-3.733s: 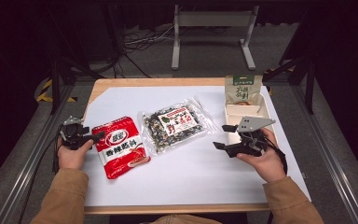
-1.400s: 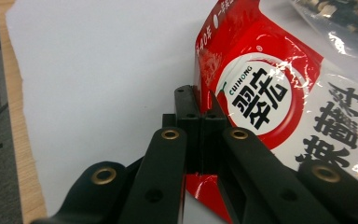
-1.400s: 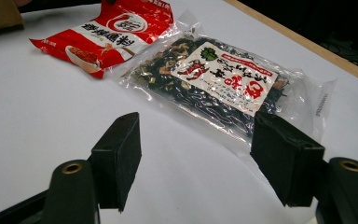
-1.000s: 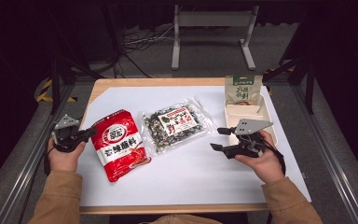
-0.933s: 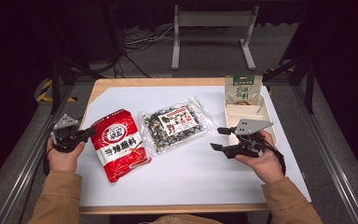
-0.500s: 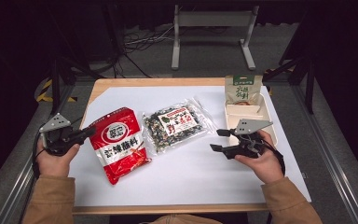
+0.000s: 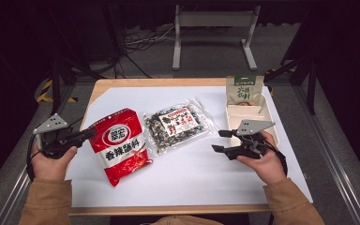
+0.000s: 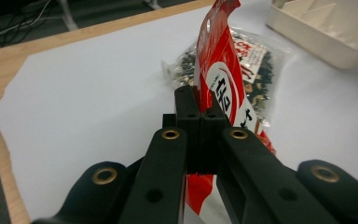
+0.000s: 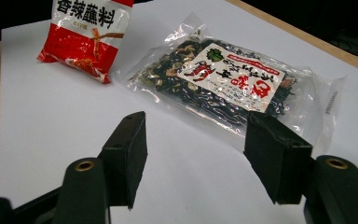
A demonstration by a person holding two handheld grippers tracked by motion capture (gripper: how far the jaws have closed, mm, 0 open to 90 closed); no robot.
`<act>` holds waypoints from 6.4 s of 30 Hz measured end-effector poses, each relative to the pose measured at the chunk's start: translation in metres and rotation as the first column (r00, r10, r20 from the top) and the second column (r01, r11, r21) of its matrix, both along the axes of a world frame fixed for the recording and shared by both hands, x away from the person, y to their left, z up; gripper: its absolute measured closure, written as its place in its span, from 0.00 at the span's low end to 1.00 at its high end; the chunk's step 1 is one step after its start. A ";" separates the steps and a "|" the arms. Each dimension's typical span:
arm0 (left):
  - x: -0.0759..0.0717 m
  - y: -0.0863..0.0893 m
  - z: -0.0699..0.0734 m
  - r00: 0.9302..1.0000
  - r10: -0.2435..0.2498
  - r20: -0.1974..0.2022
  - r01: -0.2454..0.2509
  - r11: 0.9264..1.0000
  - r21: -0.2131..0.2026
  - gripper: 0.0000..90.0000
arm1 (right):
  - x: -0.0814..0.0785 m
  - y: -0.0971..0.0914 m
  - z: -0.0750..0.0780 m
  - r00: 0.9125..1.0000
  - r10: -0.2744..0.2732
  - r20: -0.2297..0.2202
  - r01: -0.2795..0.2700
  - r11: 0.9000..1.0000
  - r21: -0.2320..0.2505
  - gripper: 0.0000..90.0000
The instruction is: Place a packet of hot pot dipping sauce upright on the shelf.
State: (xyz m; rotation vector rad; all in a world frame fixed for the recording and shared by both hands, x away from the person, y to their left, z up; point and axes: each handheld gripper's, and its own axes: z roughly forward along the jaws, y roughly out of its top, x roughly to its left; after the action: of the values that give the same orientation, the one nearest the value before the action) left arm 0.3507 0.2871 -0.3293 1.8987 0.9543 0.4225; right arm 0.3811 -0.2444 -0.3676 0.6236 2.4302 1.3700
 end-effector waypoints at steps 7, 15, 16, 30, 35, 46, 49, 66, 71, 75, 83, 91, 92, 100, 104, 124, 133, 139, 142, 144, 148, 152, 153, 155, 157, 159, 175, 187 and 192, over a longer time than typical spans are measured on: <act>-0.021 -0.017 0.021 0.993 -0.117 0.026 0.117 0.993 0.010 1.00 | 0.001 -0.001 -0.001 1.000 0.016 0.013 -0.015 0.999 -0.042 0.50; -0.041 -0.038 0.034 0.965 -0.254 0.056 0.250 0.966 0.069 1.00 | 0.000 -0.002 0.000 0.999 0.037 0.021 -0.036 0.997 -0.067 0.51; -0.044 -0.040 0.036 0.960 -0.272 0.061 0.267 0.961 0.073 1.00 | 0.000 -0.003 0.000 0.999 0.040 0.021 -0.039 0.997 -0.071 0.53; -0.054 -0.053 0.045 0.915 -0.392 0.097 0.391 0.920 0.029 1.00 | -0.002 0.000 0.002 0.997 0.077 0.010 -0.076 0.996 -0.055 0.54; -0.054 -0.062 0.047 0.899 -0.423 0.112 0.425 0.905 0.014 1.00 | -0.005 0.002 0.005 0.996 0.086 0.018 -0.085 0.996 -0.040 0.53; -0.050 -0.082 0.047 0.884 -0.441 0.154 0.446 0.895 0.004 1.00 | -0.013 0.022 0.009 0.990 0.140 0.027 -0.141 0.989 0.042 0.41; -0.050 -0.086 0.047 0.881 -0.445 0.161 0.451 0.893 0.004 1.00 | -0.015 0.028 0.009 0.987 0.159 0.023 -0.160 0.986 0.047 0.39; -0.047 -0.111 0.041 0.853 -0.495 0.167 0.501 0.865 0.004 1.00 | -0.018 0.080 -0.010 0.950 0.310 -0.038 -0.309 0.950 0.040 0.42; -0.046 -0.112 0.039 0.853 -0.494 0.168 0.501 0.865 0.002 1.00 | -0.016 0.086 -0.014 0.933 0.355 -0.068 -0.353 0.935 0.040 0.50; -0.046 -0.113 0.038 0.853 -0.494 0.168 0.501 0.865 0.000 1.00 | -0.013 0.090 -0.019 0.917 0.391 -0.075 -0.389 0.920 0.038 0.65; -0.045 -0.111 0.037 0.856 -0.489 0.167 0.496 0.868 0.000 1.00 | -0.012 0.088 -0.015 0.896 0.440 -0.066 -0.437 0.898 0.045 0.91; -0.044 -0.108 0.037 0.868 -0.466 0.172 0.476 0.879 -0.017 1.00 | -0.013 0.088 -0.009 0.888 0.446 -0.114 -0.442 0.895 0.063 1.00; -0.043 -0.108 0.036 0.869 -0.464 0.174 0.474 0.880 -0.022 1.00 | -0.014 0.088 -0.008 0.886 0.448 -0.118 -0.444 0.894 0.061 1.00; -0.042 -0.105 0.035 0.870 -0.456 0.185 0.469 0.883 -0.032 0.99 | -0.017 0.086 -0.001 0.877 0.463 -0.127 -0.460 0.886 0.051 1.00; -0.041 -0.105 0.033 0.871 -0.451 0.195 0.462 0.887 -0.017 0.91 | -0.019 0.083 0.004 0.876 0.461 -0.141 -0.460 0.887 0.043 1.00; -0.028 -0.090 0.016 0.918 -0.334 0.215 0.348 0.937 -0.033 0.51 | -0.018 0.038 0.048 0.926 0.370 -0.071 -0.371 0.928 -0.012 1.00; -0.020 -0.082 0.005 0.935 -0.297 0.192 0.308 0.951 -0.028 0.49 | -0.011 0.019 0.067 0.946 0.320 -0.041 -0.322 0.945 -0.055 1.00; -0.016 -0.079 0.001 0.943 -0.278 0.181 0.287 0.958 -0.022 0.48 | -0.007 0.008 0.079 0.956 0.294 -0.026 -0.295 0.954 -0.054 1.00; -0.013 -0.077 -0.002 0.948 -0.270 0.168 0.278 0.960 -0.028 0.47 | -0.004 0.002 0.084 0.961 0.277 -0.020 -0.278 0.959 -0.060 1.00; -0.012 -0.076 -0.003 0.951 -0.265 0.162 0.274 0.961 -0.036 0.46 | -0.004 0.000 0.087 0.963 0.270 -0.018 -0.271 0.961 -0.060 1.00; -0.010 -0.073 -0.004 0.955 -0.251 0.156 0.261 0.964 -0.049 0.45 | 0.002 -0.010 0.095 0.968 0.249 -0.008 -0.249 0.966 -0.062 1.00; -0.009 -0.072 -0.005 0.957 -0.250 0.151 0.258 0.965 -0.040 0.45 | 0.006 -0.016 0.099 0.973 0.232 -0.007 -0.232 0.971 -0.064 1.00; -0.009 -0.072 -0.005 0.957 -0.247 0.150 0.256 0.966 -0.044 0.45 | 0.007 -0.018 0.099 0.974 0.226 -0.007 -0.226 0.972 -0.061 1.00; -0.008 -0.071 -0.005 0.959 -0.241 0.148 0.250 0.967 -0.046 0.44 | 0.010 -0.023 0.100 0.977 0.214 -0.001 -0.214 0.975 -0.056 1.00; -0.008 -0.071 -0.006 0.960 -0.238 0.147 0.247 0.968 -0.047 0.43 | 0.013 -0.028 0.101 0.980 0.201 0.004 -0.201 0.978 -0.050 1.00; -0.007 -0.070 -0.007 0.962 -0.231 0.145 0.240 0.970 -0.044 0.42 | 0.015 -0.033 0.104 0.983 0.184 0.008 -0.184 0.982 -0.049 1.00; -0.001 -0.064 -0.015 0.975 -0.187 0.117 0.194 0.980 -0.049 0.38 | 0.031 -0.063 0.114 0.995 0.096 0.026 -0.095 0.995 -0.039 1.00; 0.003 -0.058 -0.018 0.978 -0.176 0.112 0.183 0.982 -0.052 0.37 | 0.041 -0.082 0.115 0.999 0.013 0.029 -0.012 0.999 -0.044 1.00; 0.004 -0.056 -0.019 0.980 -0.168 0.108 0.176 0.983 -0.062 0.37 | 0.048 -0.089 0.114 0.999 -0.017 0.034 0.018 0.999 -0.042 1.00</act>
State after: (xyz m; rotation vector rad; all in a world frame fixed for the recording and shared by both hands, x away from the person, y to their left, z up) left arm 0.3542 0.2310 -0.3479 1.8585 0.7216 0.3747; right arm 0.4291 -0.3338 -0.2538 0.6048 2.4144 1.3088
